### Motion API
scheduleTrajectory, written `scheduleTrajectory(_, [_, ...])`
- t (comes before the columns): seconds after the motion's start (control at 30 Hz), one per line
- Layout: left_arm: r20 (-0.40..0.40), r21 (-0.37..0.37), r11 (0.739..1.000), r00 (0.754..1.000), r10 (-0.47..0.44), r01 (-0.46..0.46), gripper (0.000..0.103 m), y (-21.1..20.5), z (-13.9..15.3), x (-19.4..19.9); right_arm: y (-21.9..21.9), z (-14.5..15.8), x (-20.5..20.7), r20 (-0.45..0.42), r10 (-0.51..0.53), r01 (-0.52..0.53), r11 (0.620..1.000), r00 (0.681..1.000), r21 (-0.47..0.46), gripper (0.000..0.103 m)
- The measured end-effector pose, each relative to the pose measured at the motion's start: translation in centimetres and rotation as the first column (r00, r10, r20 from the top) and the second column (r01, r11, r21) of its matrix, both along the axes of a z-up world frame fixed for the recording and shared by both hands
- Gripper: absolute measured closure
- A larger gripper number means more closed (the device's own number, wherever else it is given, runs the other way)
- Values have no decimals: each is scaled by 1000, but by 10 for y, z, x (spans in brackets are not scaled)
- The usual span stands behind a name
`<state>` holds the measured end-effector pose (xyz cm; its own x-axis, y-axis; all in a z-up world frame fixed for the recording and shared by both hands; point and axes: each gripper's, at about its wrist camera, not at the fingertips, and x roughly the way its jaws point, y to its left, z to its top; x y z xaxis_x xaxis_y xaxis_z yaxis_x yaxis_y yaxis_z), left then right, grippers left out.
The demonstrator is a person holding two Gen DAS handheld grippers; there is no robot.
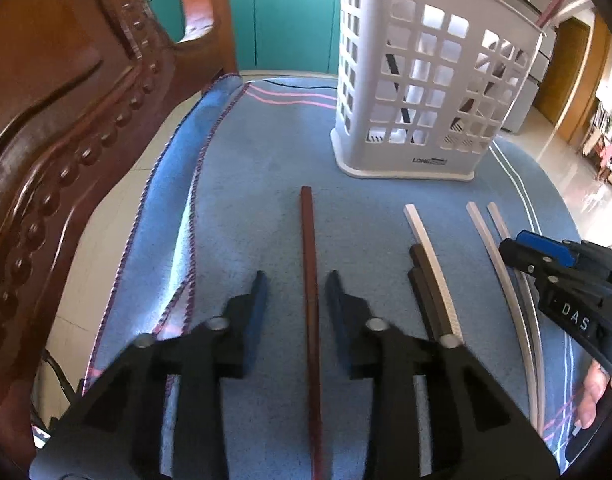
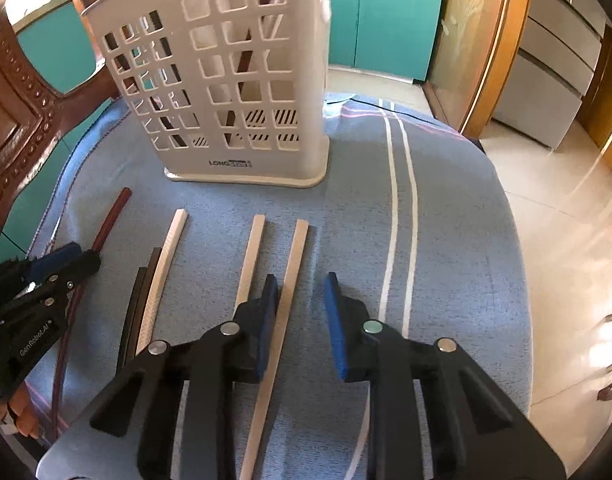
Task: Organize utensils
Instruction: 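Grasp a light wooden chopstick with the right tool while the left tool grasps a dark red one, then lift both chopsticks and drop them into the white caddy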
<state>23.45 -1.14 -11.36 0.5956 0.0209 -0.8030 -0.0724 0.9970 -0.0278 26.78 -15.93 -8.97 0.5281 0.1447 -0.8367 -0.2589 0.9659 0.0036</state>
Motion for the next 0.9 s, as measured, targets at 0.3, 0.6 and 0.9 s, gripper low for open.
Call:
scheduleTrajectory(0.3, [-42, 15, 1000, 999, 1, 0, 60, -9, 2, 30, 15, -2, -1, 17, 25, -25, 1000, 1000, -18, 85])
scheduleTrajectory(0.6, [36, -40, 999, 999, -24, 25, 96, -9, 25, 21, -2, 27, -6, 38, 65, -70, 983, 997, 167, 97])
scheduleTrajectory(0.9, [346, -105, 985, 933, -94, 138, 96, 3, 148, -39, -43, 152, -68, 326, 87, -213, 903, 941, 374, 97])
